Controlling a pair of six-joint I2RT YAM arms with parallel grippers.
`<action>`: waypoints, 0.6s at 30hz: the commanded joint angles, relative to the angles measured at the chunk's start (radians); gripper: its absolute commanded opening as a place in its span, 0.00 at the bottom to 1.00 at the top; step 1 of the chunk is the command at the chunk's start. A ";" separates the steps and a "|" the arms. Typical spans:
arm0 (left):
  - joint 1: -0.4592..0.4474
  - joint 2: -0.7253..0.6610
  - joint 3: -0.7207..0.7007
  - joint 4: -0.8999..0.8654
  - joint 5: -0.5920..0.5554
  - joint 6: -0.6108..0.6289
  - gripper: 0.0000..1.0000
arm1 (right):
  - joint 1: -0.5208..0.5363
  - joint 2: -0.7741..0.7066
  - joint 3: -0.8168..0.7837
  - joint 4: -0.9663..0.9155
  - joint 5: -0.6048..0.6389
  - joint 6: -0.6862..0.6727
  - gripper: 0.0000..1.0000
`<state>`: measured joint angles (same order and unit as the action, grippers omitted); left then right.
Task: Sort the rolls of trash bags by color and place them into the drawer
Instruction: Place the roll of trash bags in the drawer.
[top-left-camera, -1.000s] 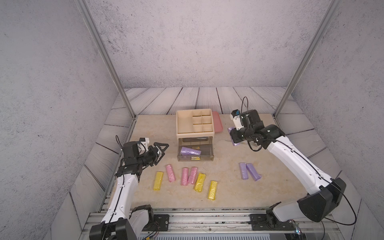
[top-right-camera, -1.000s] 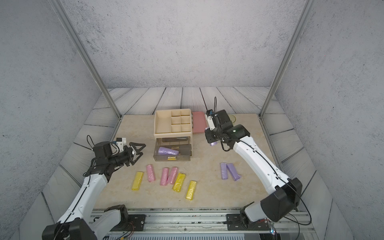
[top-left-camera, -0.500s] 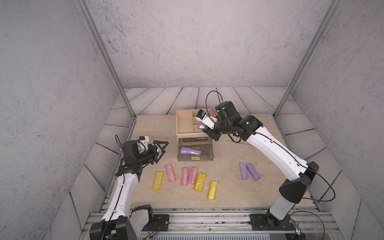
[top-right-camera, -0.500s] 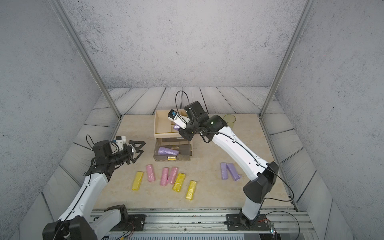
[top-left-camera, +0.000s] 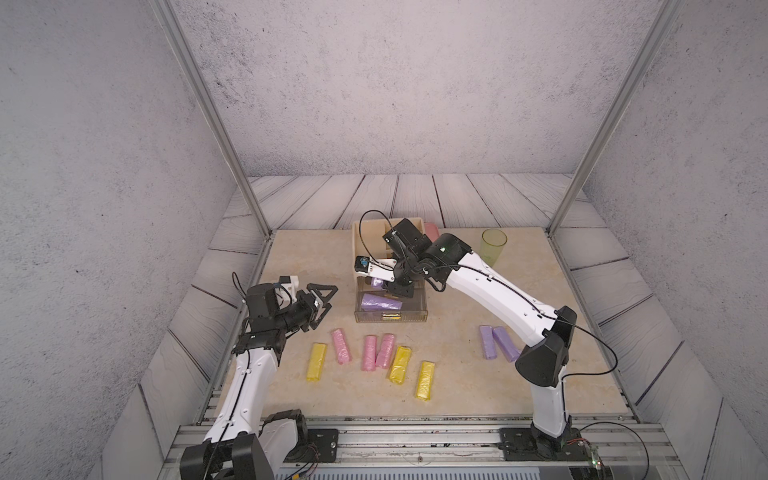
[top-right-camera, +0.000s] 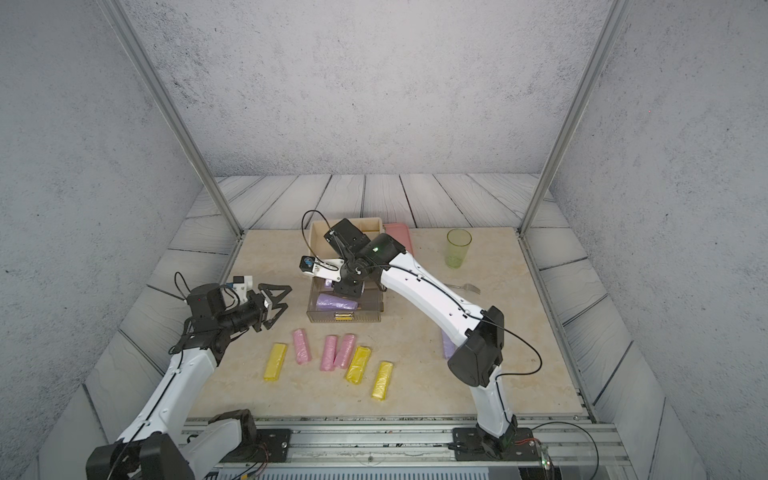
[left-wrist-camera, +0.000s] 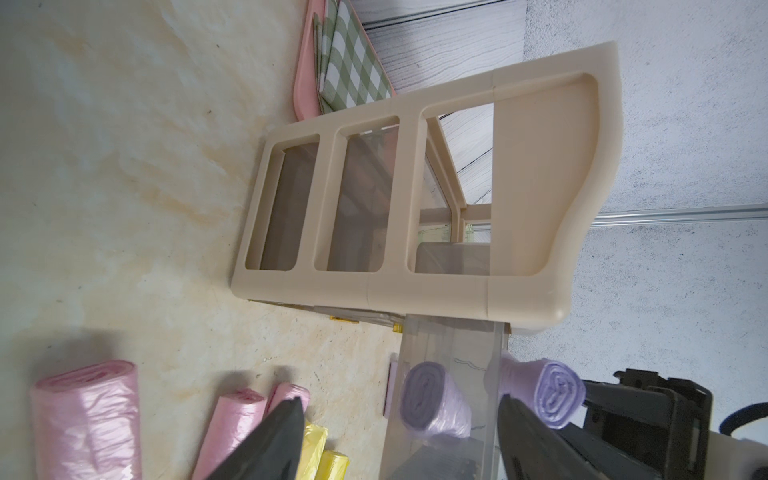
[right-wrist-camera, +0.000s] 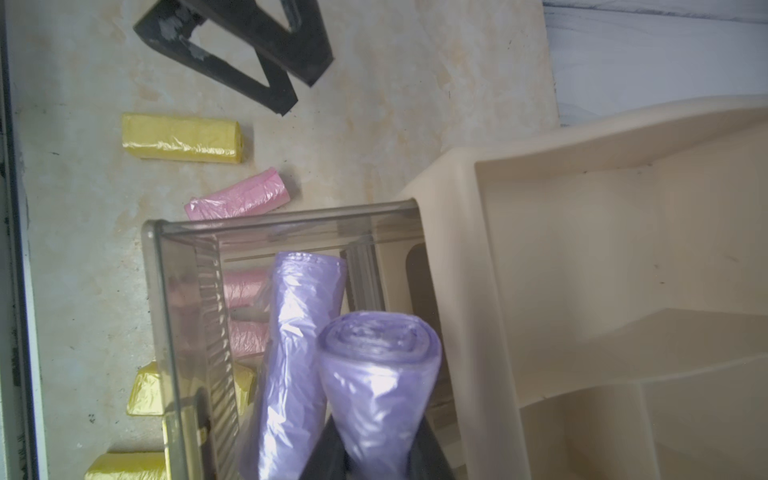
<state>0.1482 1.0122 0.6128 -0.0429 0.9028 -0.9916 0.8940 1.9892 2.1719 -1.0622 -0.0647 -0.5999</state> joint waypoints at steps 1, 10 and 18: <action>-0.004 -0.009 -0.004 0.005 0.004 0.016 0.79 | 0.000 0.034 0.026 -0.028 0.029 -0.025 0.29; -0.004 -0.004 -0.007 0.000 0.005 0.019 0.79 | 0.010 0.010 -0.027 0.043 0.090 -0.015 0.54; -0.004 0.009 0.026 -0.024 0.005 0.043 0.79 | 0.009 -0.181 -0.174 0.303 0.158 0.085 0.56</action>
<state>0.1482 1.0164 0.6132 -0.0536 0.9028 -0.9840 0.9070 1.9587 2.0418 -0.9001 0.0383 -0.5755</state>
